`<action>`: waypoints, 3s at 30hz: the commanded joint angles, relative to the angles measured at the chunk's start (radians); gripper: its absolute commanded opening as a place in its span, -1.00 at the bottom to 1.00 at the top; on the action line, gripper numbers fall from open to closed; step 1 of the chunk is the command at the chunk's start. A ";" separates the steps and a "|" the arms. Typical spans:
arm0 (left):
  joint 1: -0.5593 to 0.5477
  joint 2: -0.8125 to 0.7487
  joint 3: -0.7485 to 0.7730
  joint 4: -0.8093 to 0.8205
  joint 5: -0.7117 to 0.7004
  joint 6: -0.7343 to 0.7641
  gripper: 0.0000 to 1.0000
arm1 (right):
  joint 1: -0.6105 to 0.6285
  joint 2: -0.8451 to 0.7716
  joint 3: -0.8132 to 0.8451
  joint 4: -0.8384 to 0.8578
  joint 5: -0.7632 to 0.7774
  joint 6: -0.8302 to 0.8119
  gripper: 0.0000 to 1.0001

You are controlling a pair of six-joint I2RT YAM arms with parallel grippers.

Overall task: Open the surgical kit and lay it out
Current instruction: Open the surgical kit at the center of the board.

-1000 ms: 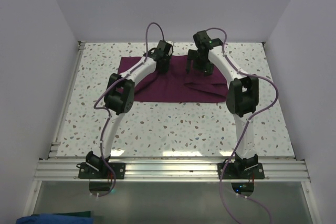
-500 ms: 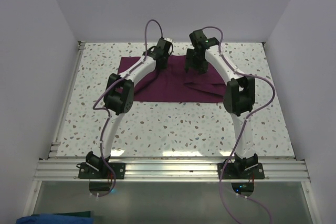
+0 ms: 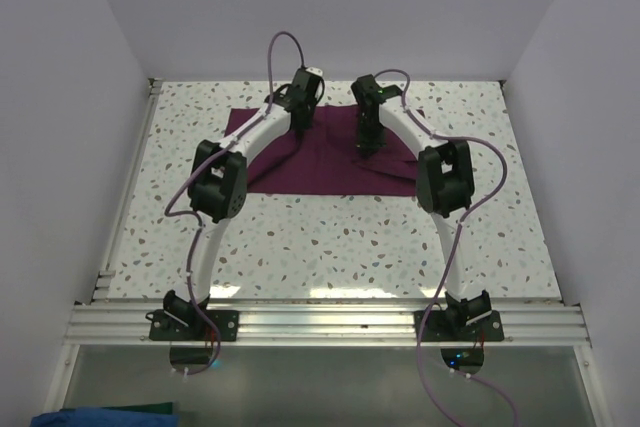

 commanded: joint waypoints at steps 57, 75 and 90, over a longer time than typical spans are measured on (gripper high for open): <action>0.116 -1.842 -1.067 -0.211 0.473 0.168 0.62 | -0.066 -1.631 -1.024 -0.433 0.170 0.178 -1.00; 0.116 -1.855 -1.059 -0.043 0.382 0.018 0.99 | -0.068 -1.793 -0.952 -0.444 -0.042 0.166 0.96; 0.122 -1.179 -1.021 0.141 0.338 -0.112 0.99 | -0.066 -1.154 -0.761 -0.080 -0.018 0.008 -0.91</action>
